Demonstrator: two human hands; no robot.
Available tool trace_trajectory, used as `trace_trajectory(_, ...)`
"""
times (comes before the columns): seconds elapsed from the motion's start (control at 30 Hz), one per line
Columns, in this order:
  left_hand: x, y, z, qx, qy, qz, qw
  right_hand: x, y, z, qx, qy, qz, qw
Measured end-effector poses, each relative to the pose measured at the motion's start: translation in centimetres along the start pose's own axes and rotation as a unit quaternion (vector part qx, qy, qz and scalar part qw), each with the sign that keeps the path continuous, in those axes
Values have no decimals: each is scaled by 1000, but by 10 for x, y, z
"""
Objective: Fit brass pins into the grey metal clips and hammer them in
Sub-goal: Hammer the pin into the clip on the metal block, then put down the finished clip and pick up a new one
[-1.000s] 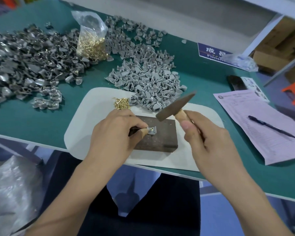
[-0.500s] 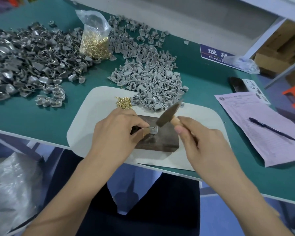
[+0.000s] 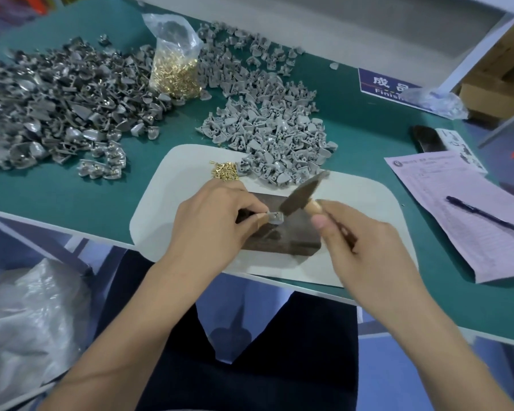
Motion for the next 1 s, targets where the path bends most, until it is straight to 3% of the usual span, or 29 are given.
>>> trace_trajectory(0.1,-1,0,-2,0,-3,4,1000,-3,-2,-17,47,11,-58,997)
trace_trajectory(0.23,0,-1,-1,0,-14,5,1000,9,-1,-45,122,119,-73,983)
trace_trajectory(0.33,0,-1,0,-3,-10,10,1000,18,2,-54,170,131,-79,973)
trace_trajectory(0.47,0,-2,0,1,-13,10,1000,18,0,-49,124,208,-99,965)
trace_trajectory(0.63,1,-1,2,4,-15,9,1000,25,-9,-56,159,99,-57,981)
trace_trajectory(0.77,2,-2,3,9,-11,8,1000,32,-10,-47,133,130,-46,981)
trace_trajectory(0.83,3,-3,4,15,-12,8,1000,27,-12,-43,121,108,-80,983)
trace_trajectory(0.93,4,-2,7,18,5,2,1000,20,-20,-16,46,13,-139,989)
trace_trajectory(1.0,4,0,10,16,30,-11,999,29,-27,11,-24,-35,-92,995)
Point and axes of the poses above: each hand's wrist, its own y-axis away from the middle knuckle, its own x-axis out of the palm, z = x × y, the point moved 5 cm from there along -y, towards the middle knuckle, and after that the axes turned 4 degrees about -z, right-handed, at the moved point
